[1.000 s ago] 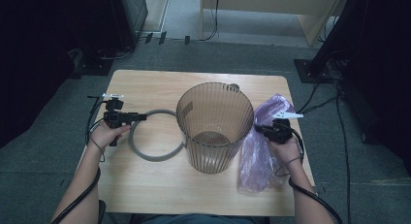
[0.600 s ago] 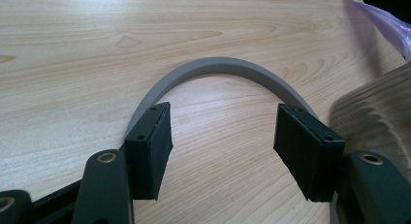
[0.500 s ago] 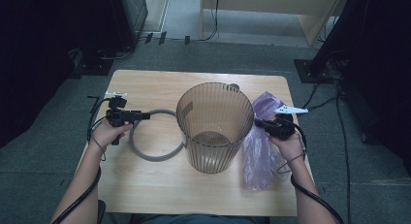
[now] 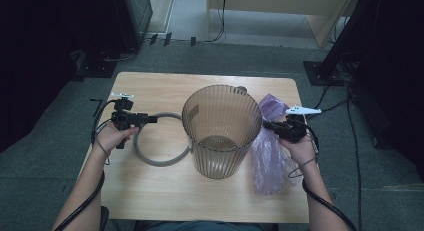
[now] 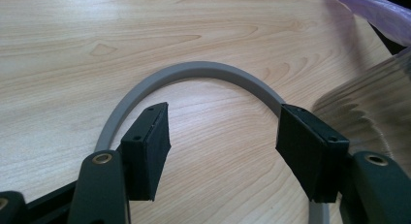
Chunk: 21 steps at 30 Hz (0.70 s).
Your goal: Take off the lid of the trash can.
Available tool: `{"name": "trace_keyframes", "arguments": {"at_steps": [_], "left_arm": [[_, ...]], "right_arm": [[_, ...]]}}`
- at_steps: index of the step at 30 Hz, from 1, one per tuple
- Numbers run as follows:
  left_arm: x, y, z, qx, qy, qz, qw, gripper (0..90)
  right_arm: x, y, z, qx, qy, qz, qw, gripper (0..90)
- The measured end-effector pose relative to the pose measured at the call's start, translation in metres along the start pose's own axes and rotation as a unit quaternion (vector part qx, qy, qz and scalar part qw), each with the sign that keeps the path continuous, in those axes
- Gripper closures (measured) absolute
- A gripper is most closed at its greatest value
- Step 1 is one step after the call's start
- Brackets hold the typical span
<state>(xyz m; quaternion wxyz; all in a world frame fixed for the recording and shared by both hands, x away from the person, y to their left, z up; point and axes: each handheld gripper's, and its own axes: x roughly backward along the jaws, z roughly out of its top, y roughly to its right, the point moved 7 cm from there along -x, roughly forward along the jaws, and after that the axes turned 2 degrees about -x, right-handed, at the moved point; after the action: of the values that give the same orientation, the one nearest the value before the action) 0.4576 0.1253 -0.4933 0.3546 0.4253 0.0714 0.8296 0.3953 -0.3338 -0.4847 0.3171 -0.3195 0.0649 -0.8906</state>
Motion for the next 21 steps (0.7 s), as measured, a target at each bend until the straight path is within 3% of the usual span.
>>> {"name": "trace_keyframes", "arguments": {"at_steps": [21], "left_arm": [[0.007,0.028,0.011,-0.021,-0.006,-0.017,0.9996,35.4]], "right_arm": [[0.018,-0.015,0.019,-0.014,0.005,0.018,0.9997,88.1]]}}
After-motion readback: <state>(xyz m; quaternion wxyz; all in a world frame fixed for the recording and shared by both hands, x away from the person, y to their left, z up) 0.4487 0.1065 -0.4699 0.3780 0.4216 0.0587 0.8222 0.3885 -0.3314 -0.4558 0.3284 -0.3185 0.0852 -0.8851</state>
